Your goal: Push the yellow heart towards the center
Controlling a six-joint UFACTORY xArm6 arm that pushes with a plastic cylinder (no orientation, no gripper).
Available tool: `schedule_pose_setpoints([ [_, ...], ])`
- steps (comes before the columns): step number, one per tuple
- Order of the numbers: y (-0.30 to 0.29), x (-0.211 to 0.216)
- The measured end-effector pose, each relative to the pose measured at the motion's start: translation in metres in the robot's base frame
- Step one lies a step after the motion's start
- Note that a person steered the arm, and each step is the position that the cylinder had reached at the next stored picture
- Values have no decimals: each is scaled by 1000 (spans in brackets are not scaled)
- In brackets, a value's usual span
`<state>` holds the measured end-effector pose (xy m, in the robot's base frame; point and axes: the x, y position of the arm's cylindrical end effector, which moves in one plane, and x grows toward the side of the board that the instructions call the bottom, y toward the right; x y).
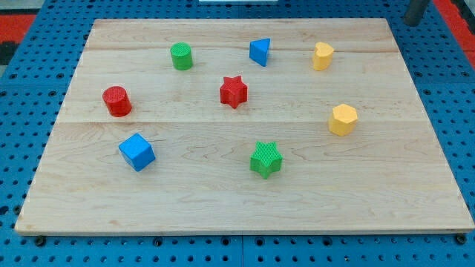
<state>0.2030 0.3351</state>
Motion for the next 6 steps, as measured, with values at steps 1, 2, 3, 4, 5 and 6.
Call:
schedule_pose_setpoints([
  [1,0,0],
  [2,1,8],
  [3,-23,38],
  [4,-108,65],
  [5,-146,73],
  [6,-185,76],
])
